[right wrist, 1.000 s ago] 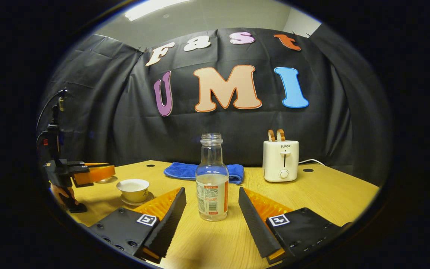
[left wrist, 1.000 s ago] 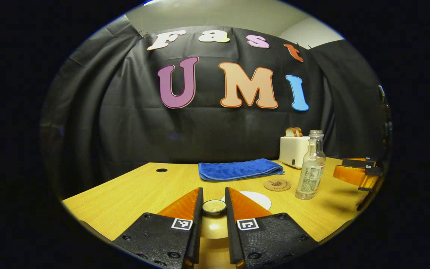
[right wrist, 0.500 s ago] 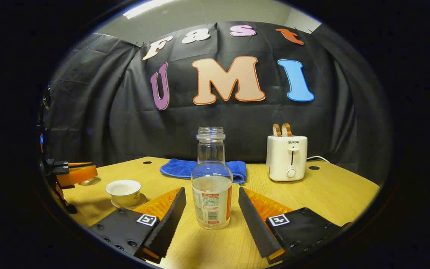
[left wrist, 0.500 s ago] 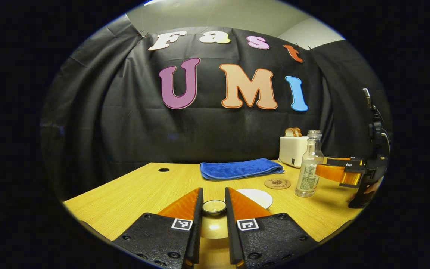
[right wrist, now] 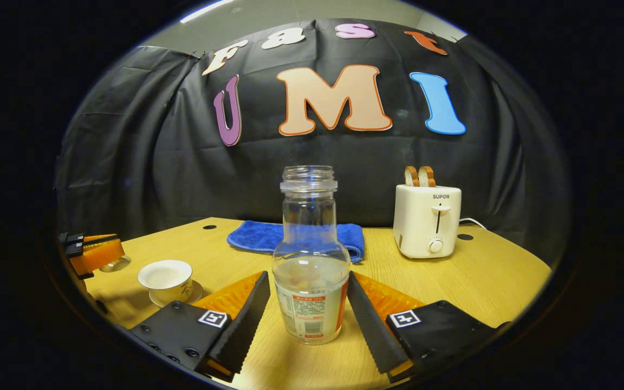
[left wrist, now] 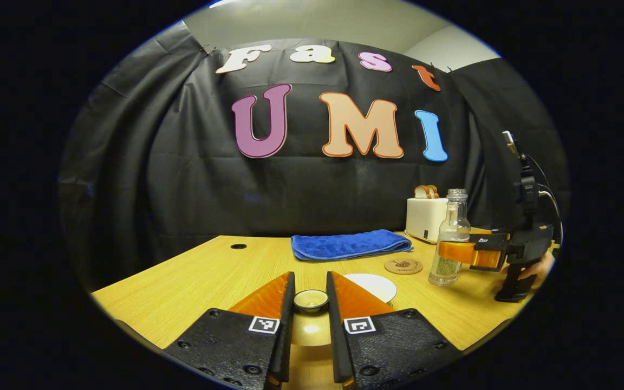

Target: Open the teacup lid with one hand, grasp the water bottle and pour water into the teacup with the other hand; after pouring, place the water bottle on the coaster and then close the teacup lid.

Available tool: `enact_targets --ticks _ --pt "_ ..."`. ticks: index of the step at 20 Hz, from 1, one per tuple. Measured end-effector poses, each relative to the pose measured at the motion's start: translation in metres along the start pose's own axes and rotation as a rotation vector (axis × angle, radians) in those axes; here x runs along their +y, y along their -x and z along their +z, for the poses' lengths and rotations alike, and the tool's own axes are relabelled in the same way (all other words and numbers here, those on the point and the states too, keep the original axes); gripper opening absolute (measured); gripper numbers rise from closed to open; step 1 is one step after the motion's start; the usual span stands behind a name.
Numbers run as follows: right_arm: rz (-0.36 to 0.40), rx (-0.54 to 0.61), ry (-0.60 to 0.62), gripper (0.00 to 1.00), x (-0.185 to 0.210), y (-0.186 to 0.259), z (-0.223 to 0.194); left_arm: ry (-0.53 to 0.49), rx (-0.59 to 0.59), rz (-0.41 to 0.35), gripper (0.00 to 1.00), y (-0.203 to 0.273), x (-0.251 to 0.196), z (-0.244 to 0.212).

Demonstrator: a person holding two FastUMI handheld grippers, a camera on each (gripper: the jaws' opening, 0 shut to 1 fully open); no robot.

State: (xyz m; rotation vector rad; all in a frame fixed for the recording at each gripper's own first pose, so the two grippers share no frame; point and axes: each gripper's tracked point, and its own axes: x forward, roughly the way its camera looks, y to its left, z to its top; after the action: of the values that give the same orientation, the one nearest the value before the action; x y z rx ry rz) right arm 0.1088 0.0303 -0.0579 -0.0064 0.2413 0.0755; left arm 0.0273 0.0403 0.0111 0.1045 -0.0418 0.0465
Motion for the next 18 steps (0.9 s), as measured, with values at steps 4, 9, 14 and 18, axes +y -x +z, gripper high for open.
enact_targets --ticks 4,9,14,18 --pt "-0.02 0.042 0.004 0.92 0.0 -0.008 -0.006 -0.001 0.002 0.002 0.28 0.0 0.002 0.0" --pt "-0.023 0.05 0.014 0.81 0.001 -0.009 -0.007 -0.001 0.002 0.035 0.28 -0.001 0.017 -0.001" --pt "-0.03 0.051 0.066 0.8 0.0 0.002 0.001 0.001 0.003 0.07 0.29 -0.003 0.035 -0.001" --pt "-0.016 0.012 0.21 0.81 0.01 0.017 0.036 0.0 0.002 0.087 0.29 -0.002 0.039 -0.001"
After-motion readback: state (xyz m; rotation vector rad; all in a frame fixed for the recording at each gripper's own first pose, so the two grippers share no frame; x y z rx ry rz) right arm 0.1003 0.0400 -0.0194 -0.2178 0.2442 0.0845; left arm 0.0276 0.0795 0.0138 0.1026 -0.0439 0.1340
